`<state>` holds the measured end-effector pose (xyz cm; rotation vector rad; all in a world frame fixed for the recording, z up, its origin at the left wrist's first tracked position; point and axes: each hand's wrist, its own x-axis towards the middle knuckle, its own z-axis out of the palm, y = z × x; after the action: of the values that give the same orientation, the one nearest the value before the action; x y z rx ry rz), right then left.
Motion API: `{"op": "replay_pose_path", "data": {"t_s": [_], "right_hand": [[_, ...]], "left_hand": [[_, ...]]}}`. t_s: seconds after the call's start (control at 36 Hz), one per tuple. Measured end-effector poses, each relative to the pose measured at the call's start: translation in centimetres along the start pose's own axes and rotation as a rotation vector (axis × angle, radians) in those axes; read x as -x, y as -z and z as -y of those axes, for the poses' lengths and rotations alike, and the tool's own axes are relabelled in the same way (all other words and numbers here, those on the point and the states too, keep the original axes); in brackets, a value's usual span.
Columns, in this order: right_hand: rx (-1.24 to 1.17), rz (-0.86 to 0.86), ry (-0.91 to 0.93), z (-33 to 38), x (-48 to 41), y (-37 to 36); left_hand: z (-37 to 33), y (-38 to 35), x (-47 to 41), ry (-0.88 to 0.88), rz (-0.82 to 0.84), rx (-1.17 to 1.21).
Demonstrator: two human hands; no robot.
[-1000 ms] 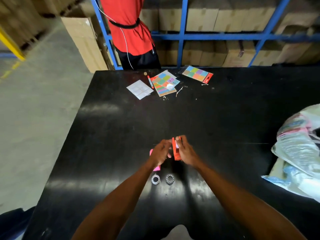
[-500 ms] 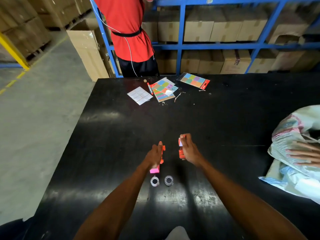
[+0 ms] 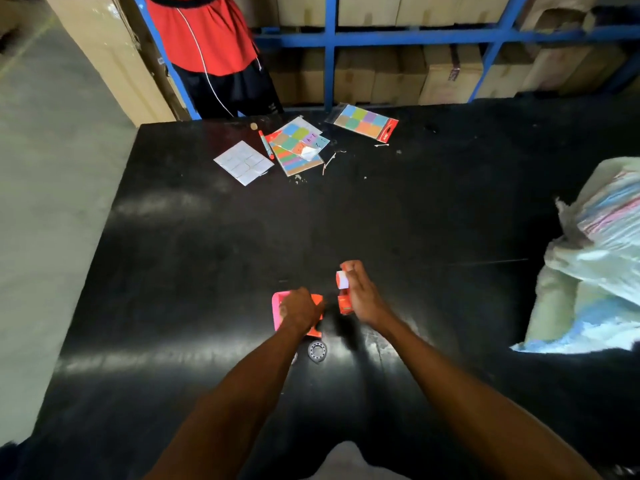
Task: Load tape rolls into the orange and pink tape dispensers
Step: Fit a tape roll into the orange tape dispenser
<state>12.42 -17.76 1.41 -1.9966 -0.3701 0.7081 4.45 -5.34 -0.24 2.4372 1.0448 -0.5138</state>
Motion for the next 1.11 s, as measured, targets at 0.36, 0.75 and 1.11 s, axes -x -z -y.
{"op": "replay_pose_path", "data": {"t_s": [0.36, 0.75, 1.11], "right_hand": [[-0.044, 0.028, -0.022, -3.3, -1.7, -1.3], [-0.031, 0.027, -0.025, -2.9, -1.0, -1.2], [0.019, -0.025, 0.034, -2.1, 2.8, -0.2]], "left_hand": [[-1.1, -2.0, -3.5, 0.004, 0.032, -0.233], [-0.4, -1.2, -3.0, -0.004, 0.067, -0.152], [0.0, 2.1, 1.5, -0.094, 0.215, 0.63]]}}
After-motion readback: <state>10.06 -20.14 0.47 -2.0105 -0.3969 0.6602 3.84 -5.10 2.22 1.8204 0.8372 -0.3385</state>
